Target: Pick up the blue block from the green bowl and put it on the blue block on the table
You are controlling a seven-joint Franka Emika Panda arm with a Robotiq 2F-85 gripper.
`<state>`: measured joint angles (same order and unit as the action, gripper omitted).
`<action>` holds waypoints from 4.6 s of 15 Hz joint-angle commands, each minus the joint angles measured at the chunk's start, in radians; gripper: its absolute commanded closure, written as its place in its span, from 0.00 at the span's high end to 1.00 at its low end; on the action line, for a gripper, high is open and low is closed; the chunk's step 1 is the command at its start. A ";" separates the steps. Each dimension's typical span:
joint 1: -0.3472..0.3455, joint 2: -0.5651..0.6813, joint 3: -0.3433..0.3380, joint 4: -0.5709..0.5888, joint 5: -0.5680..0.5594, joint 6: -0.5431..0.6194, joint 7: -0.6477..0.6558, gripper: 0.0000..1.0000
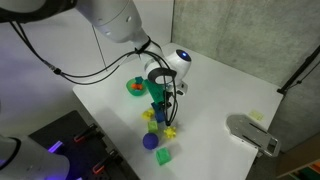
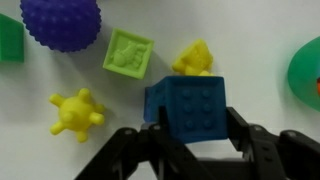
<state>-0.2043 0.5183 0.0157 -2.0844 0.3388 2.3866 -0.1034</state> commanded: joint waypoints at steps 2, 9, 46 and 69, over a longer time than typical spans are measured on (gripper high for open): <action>-0.041 0.047 0.016 0.056 0.045 -0.042 -0.068 0.34; -0.071 0.107 0.036 0.111 0.115 -0.044 -0.088 0.34; 0.116 -0.260 -0.041 -0.117 -0.131 -0.022 0.070 1.00; 0.150 -1.031 -0.039 -0.247 -0.385 -0.509 0.214 1.00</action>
<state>-0.0477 -0.4781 -0.0240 -2.3346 -0.0436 1.9143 0.1295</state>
